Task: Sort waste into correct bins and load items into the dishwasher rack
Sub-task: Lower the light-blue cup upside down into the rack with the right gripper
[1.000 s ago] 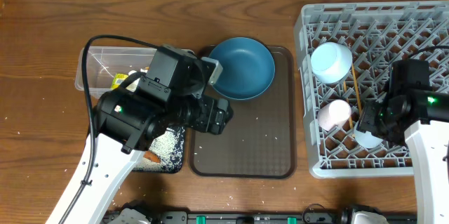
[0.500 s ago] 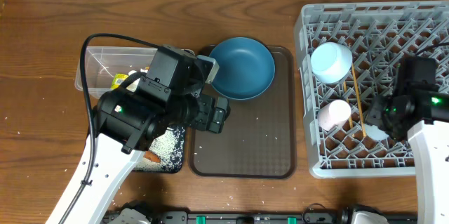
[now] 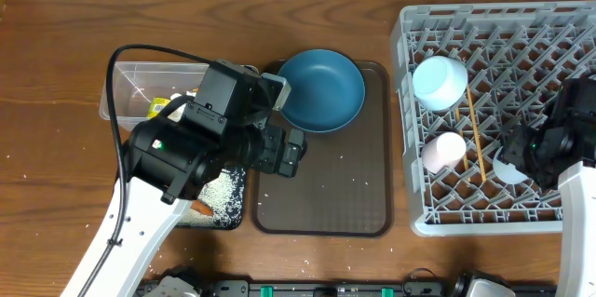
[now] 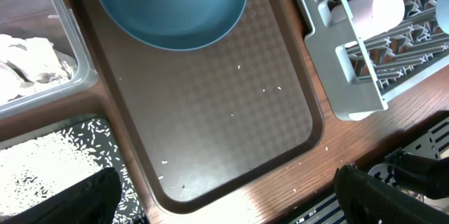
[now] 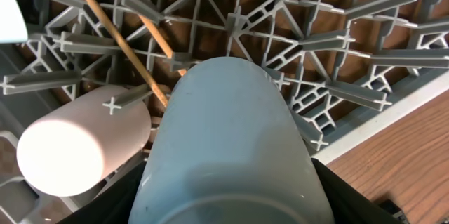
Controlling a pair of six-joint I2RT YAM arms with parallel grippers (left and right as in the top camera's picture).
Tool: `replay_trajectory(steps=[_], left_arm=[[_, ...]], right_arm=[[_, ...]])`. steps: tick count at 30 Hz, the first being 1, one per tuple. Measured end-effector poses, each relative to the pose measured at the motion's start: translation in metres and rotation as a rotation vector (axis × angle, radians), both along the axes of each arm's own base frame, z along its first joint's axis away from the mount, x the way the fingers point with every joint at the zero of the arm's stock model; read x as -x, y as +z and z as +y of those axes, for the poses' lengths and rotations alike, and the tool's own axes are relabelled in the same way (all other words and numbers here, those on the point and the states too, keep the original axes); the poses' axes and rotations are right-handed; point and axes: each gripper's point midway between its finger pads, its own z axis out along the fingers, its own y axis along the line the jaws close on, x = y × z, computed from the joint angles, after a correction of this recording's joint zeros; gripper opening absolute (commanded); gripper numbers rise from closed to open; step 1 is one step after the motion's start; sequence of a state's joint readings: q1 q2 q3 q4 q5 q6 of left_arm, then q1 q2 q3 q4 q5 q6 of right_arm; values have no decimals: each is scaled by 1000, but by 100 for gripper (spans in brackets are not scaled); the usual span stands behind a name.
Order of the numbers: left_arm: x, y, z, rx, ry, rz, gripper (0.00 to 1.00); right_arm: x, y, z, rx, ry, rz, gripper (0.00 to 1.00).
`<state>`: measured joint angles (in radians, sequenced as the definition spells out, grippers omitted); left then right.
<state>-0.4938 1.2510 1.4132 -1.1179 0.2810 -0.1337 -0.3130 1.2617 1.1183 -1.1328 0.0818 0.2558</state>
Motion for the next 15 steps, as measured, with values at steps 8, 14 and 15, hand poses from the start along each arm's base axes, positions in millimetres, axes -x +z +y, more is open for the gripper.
replay_trajectory(steps=[8,14,15], left_arm=[[0,0,0,0,0,0,99],[0,0,0,0,0,0,99],[0,0,0,0,0,0,99]], right_arm=[[-1,-1,4,-20,11,-6,29],[-8,-4,5,-32,19,-18,29],[-8,-6,5,-35,19,-15,30]])
